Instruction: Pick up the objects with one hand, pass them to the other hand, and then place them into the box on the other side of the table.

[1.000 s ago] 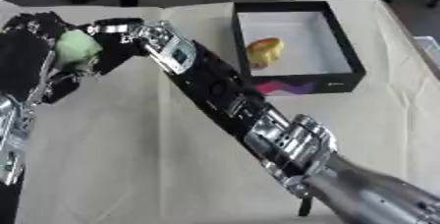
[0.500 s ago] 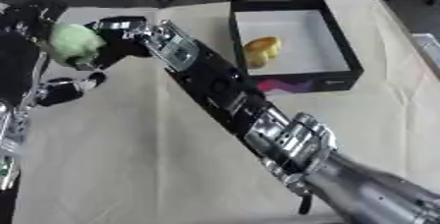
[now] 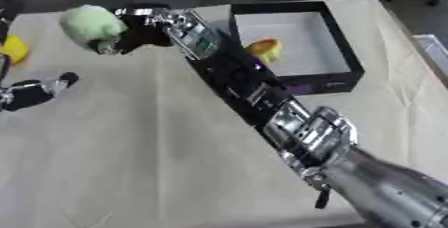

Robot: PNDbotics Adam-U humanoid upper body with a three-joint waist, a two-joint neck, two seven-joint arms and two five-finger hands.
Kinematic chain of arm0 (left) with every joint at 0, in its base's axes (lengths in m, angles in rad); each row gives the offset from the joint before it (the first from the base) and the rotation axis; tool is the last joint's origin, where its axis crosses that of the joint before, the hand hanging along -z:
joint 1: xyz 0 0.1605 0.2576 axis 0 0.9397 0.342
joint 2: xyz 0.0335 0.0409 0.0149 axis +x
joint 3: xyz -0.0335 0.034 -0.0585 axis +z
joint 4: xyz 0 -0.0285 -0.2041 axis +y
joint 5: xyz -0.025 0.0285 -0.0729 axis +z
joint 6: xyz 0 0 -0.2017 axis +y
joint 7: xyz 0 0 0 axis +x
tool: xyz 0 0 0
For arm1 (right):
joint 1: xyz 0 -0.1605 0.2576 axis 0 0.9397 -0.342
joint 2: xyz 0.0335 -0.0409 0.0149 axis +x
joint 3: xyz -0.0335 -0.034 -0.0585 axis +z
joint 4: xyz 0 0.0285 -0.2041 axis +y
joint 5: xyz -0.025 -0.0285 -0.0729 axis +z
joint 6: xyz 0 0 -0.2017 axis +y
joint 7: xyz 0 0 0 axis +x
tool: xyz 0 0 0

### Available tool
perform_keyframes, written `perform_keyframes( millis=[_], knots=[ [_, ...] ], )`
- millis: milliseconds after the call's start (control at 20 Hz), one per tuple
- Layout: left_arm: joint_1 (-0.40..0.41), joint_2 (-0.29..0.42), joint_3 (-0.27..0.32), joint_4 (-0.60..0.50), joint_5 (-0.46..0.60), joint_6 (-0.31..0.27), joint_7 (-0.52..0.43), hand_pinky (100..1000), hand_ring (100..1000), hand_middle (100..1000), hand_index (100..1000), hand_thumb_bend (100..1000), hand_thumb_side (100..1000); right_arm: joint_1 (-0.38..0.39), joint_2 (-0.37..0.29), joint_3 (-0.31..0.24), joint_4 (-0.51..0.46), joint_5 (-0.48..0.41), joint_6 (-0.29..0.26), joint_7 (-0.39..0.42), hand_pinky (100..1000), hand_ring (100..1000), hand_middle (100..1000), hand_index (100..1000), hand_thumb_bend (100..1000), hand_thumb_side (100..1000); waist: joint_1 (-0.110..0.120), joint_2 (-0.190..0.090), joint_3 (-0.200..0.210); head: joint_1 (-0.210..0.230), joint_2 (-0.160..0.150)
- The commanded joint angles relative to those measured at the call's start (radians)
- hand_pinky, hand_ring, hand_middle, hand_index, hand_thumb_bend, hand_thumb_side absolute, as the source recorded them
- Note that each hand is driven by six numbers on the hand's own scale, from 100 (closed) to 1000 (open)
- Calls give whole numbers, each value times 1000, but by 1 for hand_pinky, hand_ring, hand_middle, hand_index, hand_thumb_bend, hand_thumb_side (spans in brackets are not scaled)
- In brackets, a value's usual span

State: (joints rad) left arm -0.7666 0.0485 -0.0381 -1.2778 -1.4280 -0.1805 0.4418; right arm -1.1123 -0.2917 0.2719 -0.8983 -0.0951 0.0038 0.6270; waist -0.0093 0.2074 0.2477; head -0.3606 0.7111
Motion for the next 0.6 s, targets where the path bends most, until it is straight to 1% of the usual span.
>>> perform_keyframes(
  millis=[50, 100, 250, 300, 350, 450, 500, 600],
  knots=[
    [-23, 90, -2, 7, 62, -40, -19, 816, 782, 750, 851, 704, 271, -8, -86, -27, -63, -52, 23, 19, 908, 1000, 378, 859, 100, 213, 5, -29, -2, -1, 2],
    [-24, 119, 1, 14, 91, -55, -29, 814, 777, 751, 845, 672, 269, -1, -114, -37, -80, -68, 35, 29, 915, 1000, 380, 861, 100, 213, 5, -29, -2, -3, 2],
    [-27, 205, 18, 23, 202, -97, -59, 806, 766, 747, 828, 632, 264, 24, -200, -71, -138, -106, 72, 71, 919, 1000, 386, 865, 100, 207, 7, -27, -4, -12, -4],
    [-24, 232, 26, 25, 246, -109, -73, 802, 761, 744, 820, 597, 270, 34, -228, -82, -154, -113, 79, 88, 915, 1000, 389, 866, 100, 205, 7, -26, -5, -16, -6],
    [-21, 261, 34, 30, 299, -121, -96, 806, 762, 745, 812, 569, 282, 44, -259, -95, -166, -117, 81, 105, 909, 1000, 394, 869, 100, 203, 7, -25, -6, -22, -7],
    [-17, 311, 52, 39, 415, -143, -152, 811, 762, 743, 806, 542, 299, 64, -310, -120, -175, -119, 80, 137, 906, 1000, 397, 872, 100, 202, 8, -22, -8, -33, -11],
    [-14, 335, 61, 41, 474, -150, -179, 816, 762, 739, 797, 520, 318, 74, -333, -133, -174, -120, 78, 151, 900, 1000, 399, 874, 100, 202, 9, -21, -9, -37, -13],
    [-5, 388, 83, 43, 591, -152, -230, 819, 762, 735, 791, 507, 329, 94, -380, -162, -167, -124, 74, 169, 898, 1000, 400, 874, 100, 201, 11, -18, -10, -47, -20]
  ],
)
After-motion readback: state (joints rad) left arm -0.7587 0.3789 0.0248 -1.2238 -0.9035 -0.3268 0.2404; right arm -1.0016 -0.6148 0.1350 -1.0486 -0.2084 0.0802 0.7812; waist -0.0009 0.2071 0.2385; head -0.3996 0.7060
